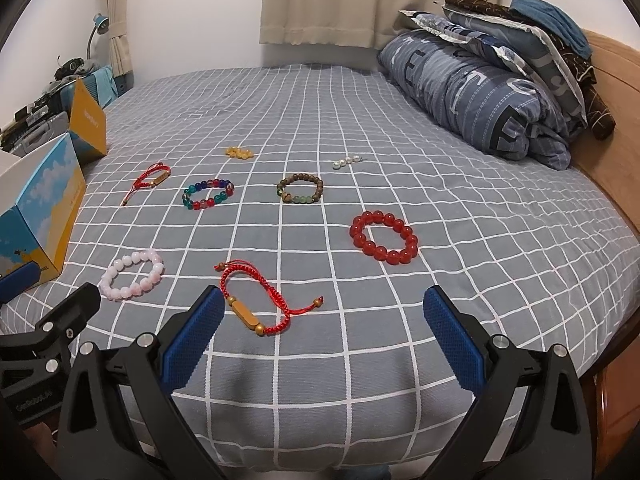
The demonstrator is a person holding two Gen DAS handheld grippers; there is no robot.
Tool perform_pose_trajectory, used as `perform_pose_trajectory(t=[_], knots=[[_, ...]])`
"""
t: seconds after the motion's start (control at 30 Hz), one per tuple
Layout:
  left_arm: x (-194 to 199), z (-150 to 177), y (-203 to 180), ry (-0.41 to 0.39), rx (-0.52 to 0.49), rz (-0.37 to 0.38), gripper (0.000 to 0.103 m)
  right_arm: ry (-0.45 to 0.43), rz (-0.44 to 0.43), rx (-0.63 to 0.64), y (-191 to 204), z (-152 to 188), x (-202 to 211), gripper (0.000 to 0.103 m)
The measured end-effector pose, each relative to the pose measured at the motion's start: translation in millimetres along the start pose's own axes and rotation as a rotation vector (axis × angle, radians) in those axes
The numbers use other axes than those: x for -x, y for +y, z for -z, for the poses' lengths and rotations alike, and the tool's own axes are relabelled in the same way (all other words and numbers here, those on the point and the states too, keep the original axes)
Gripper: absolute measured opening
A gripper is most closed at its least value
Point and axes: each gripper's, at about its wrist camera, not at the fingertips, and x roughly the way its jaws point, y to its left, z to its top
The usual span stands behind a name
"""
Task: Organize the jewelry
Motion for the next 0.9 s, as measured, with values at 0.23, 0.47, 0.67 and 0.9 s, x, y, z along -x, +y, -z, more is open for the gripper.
perform_pose_trajectory(t=[0.23, 0.47, 0.67, 0.9], knots=[[0.7, -0.7, 0.2, -0.005, 0.002, -0.004, 0.097, 0.009, -0.016, -0.001, -0.7, -0.1, -1.3, 0.096], [-0.9, -1.1, 2.5, 0.010, 0.013, -0.013, 0.097, 0.003, -0.011, 0.006, 0.9, -0.3, -0.3, 0.096], [-3.0, 0.8, 3.9, 0.026, 0.009, 0.006, 0.097, 0.001, -0.009, 0.007, 1.6, 0.2, -0.6, 0.096], [-4.5, 1.8, 0.5, 0.034, 0.004, 0.056, 0.097, -0.005, -0.002, 0.011, 1.7, 0.4, 0.4, 0.096]])
